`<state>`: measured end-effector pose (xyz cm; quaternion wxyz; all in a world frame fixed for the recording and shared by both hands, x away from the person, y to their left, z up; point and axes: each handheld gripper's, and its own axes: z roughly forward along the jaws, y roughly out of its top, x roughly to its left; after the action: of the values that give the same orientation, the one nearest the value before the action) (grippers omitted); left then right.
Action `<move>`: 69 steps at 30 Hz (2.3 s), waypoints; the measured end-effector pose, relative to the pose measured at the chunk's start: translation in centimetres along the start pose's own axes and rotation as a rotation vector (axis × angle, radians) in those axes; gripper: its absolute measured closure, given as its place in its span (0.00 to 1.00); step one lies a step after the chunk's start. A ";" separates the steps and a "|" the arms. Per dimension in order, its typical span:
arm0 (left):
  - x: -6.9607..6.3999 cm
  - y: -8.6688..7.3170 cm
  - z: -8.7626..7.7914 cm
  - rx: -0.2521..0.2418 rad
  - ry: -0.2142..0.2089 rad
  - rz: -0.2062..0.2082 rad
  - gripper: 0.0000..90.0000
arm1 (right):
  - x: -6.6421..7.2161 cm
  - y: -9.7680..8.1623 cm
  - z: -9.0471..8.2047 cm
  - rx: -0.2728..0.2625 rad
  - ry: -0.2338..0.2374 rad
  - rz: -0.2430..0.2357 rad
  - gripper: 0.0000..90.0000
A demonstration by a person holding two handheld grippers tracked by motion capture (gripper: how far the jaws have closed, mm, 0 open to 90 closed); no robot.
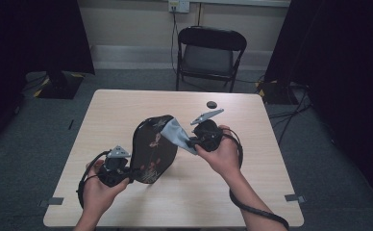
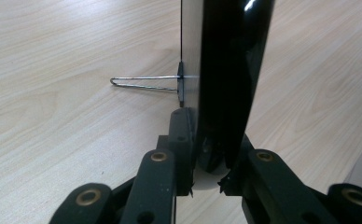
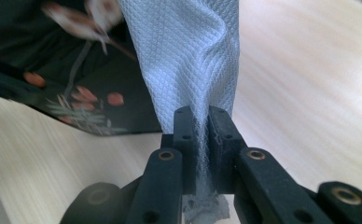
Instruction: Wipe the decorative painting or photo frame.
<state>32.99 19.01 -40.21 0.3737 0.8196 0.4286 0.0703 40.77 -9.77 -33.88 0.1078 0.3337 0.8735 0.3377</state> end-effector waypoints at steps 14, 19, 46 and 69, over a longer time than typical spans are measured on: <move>0.0 0.0 0.0 0.001 0.000 0.002 0.88 | -0.2 -5.8 6.8 0.125 0.054 0.082 0.93; 0.0 0.0 0.0 0.001 0.001 0.001 0.88 | -0.2 -7.2 8.1 0.170 0.065 0.096 0.93; -0.1 0.0 0.0 0.006 0.006 0.000 0.88 | -0.9 -2.9 -1.2 0.067 0.017 0.016 0.93; 0.0 0.1 -0.1 0.016 0.003 0.009 0.88 | 1.5 2.7 -2.2 0.034 0.016 -0.054 0.92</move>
<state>32.99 19.03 -40.09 0.3659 0.8244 0.4260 0.0700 40.07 -8.47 -30.40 0.1041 0.3088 0.8887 0.3226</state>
